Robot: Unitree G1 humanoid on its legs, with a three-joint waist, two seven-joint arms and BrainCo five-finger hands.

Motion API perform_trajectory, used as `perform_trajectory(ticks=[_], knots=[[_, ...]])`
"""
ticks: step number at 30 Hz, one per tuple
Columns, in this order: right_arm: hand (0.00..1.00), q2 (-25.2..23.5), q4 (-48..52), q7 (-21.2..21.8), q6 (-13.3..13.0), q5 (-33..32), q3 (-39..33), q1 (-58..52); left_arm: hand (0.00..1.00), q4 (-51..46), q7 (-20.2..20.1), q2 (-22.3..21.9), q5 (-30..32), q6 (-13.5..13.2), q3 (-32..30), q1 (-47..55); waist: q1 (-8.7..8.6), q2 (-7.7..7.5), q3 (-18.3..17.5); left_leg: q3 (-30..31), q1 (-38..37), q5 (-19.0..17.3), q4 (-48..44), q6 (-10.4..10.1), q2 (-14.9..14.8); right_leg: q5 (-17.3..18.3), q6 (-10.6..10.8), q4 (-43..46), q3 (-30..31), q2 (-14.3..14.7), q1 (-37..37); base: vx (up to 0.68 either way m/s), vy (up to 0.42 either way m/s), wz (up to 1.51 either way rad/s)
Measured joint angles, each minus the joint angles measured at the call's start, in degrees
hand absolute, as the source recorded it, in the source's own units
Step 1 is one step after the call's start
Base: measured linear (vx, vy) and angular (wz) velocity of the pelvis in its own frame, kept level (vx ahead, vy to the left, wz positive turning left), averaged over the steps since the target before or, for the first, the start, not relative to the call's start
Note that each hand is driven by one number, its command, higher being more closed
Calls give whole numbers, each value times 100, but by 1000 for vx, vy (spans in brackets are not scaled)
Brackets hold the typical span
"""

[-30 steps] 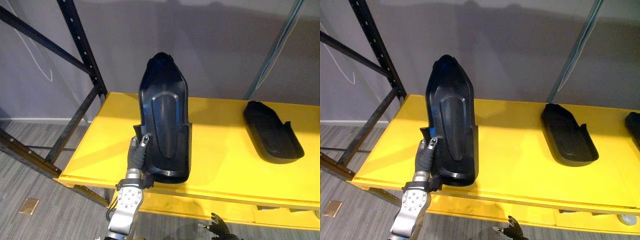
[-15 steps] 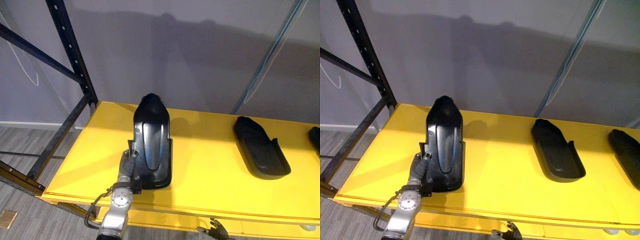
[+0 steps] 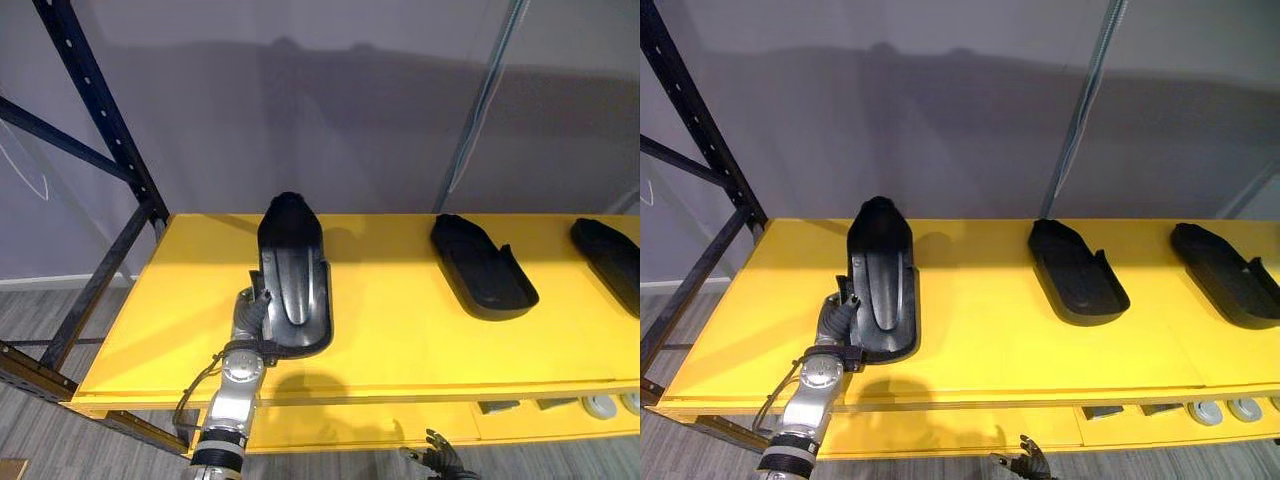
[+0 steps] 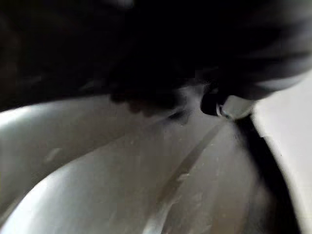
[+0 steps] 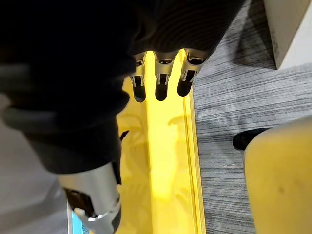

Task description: Walk over and take plastic housings, then place them on the shelf

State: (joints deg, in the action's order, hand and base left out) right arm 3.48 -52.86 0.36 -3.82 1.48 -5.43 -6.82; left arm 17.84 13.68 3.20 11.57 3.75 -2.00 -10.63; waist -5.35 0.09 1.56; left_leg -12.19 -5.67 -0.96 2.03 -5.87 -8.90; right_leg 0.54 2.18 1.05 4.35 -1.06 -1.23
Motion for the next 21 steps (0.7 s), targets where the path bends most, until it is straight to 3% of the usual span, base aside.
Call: perform_trajectory(ticks=[15, 21], knots=[[0, -2, -114, 33, 11, 8, -2, 5, 0, -338, 90, -16, 95, -44, -95, -86, 2, -207, 37, 8, -221, 26, 169, -2, 99, -45, 47, -254, -55, -93, -276, 13, 15, 1], [0, 6, -153, 38, 12, 8, -11, 6, 0, -644, 171, -28, -41, -72, -95, 32, 8, -222, 39, 20, -223, 27, 150, -1, 108, -48, 53, -240, -64, -106, -286, -33, 4, 0]])
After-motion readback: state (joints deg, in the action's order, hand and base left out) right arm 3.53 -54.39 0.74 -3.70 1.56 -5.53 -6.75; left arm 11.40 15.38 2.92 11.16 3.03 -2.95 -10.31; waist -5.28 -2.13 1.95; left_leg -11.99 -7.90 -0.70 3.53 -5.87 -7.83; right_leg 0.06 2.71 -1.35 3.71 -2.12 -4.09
